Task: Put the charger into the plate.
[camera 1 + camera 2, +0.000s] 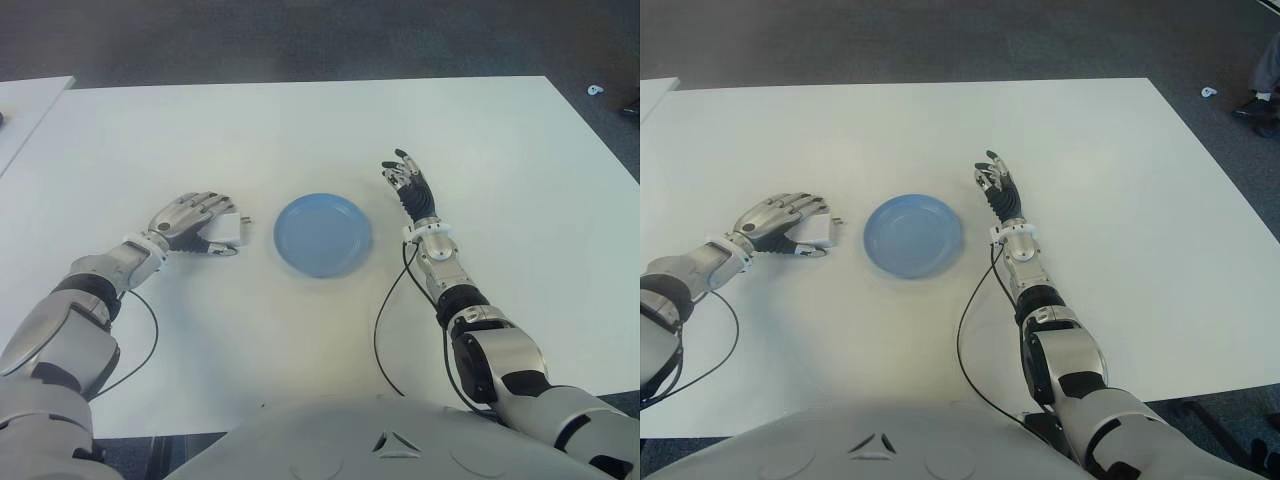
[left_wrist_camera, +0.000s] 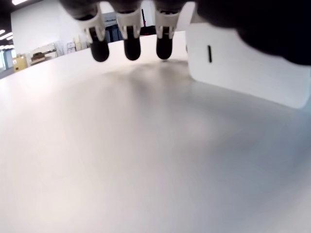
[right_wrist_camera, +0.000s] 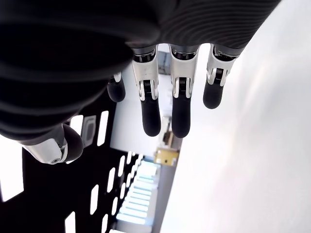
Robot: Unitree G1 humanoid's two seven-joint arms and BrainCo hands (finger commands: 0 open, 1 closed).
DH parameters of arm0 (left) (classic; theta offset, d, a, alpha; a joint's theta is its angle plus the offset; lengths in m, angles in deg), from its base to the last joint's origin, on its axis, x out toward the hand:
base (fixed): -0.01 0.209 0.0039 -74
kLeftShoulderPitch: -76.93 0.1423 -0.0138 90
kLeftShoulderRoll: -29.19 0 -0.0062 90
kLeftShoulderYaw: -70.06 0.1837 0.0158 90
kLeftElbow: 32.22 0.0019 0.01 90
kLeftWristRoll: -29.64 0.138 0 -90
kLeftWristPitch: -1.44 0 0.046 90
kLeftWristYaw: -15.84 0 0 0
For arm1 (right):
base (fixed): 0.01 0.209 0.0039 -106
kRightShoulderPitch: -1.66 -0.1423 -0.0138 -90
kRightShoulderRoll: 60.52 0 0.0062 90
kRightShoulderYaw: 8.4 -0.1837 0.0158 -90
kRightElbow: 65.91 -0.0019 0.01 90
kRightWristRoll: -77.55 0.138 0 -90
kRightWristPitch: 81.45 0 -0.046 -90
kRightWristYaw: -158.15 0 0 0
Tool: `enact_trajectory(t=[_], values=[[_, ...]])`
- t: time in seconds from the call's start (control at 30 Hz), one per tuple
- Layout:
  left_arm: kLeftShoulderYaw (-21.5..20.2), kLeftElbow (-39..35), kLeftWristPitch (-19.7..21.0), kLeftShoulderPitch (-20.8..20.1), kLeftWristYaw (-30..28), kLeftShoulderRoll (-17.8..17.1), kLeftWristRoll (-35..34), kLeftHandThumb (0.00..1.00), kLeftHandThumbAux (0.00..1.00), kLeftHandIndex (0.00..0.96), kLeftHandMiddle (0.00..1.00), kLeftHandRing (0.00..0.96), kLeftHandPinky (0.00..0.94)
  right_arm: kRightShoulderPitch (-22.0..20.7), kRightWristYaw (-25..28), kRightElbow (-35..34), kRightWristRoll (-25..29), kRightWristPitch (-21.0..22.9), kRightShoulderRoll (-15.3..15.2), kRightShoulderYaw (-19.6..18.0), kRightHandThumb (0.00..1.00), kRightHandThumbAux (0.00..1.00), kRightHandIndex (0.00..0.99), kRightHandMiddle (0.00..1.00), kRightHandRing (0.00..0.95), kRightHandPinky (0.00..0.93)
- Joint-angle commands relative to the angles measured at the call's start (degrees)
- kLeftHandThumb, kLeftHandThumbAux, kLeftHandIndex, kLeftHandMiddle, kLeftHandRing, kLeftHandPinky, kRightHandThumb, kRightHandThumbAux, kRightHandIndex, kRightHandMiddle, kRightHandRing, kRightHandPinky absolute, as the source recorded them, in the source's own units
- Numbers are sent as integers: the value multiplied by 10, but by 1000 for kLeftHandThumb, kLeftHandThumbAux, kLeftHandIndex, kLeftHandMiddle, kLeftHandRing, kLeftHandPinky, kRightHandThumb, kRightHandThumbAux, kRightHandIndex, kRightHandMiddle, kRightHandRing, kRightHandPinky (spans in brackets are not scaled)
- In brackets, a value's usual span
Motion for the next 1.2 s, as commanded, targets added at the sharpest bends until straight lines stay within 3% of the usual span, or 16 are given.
enact_trajectory(t=[0.03, 0.13, 0.2, 0.23, 0.33, 0.4, 0.47, 0.57, 0.77, 1.2], values=[[15, 14, 8, 14, 6, 13, 14, 277, 143, 0, 0, 0, 0, 7, -2, 1, -3, 1, 0, 2, 0, 408, 0, 262, 253, 151], [10, 17, 17, 17, 29, 17, 7, 283, 171, 5, 0, 0, 7, 5, -3, 3, -3, 1, 0, 2, 0, 405, 0, 263, 254, 155], [3, 19, 25, 20, 46, 22, -1, 353, 211, 78, 85, 76, 88, 5, -3, 4, -4, 0, 0, 2, 0, 405, 0, 263, 255, 157], [0, 20, 28, 21, 51, 23, -4, 402, 239, 143, 222, 210, 224, 5, -4, 4, -4, -1, 0, 3, 0, 404, 0, 263, 255, 157], [-4, 22, 37, 23, 69, 27, -9, 482, 298, 271, 445, 426, 445, 4, -4, 5, -4, -1, 0, 3, 0, 402, 0, 263, 255, 152], [-8, 22, 48, 26, 89, 30, -12, 518, 333, 332, 521, 500, 523, 4, -5, 6, -4, -1, 0, 4, 0, 401, 0, 264, 255, 150], [-12, 21, 62, 30, 104, 33, -14, 635, 542, 394, 609, 606, 644, 3, -5, 6, -4, 0, 0, 4, 0, 401, 0, 265, 255, 146], [-15, 17, 79, 36, 112, 40, -16, 694, 642, 426, 708, 708, 755, 2, -6, 8, -3, 1, 1, 3, 0, 407, 0, 266, 254, 149], [-13, 9, 91, 41, 108, 41, -17, 726, 687, 442, 802, 798, 826, -1, -6, 12, -1, -1, 3, 2, 0, 413, 0, 269, 256, 148], [-23, -35, 45, 47, 118, 14, -26, 737, 696, 444, 848, 845, 840, -7, -16, 19, -1, 3, 7, 1, 0, 396, 0, 276, 270, 165]])
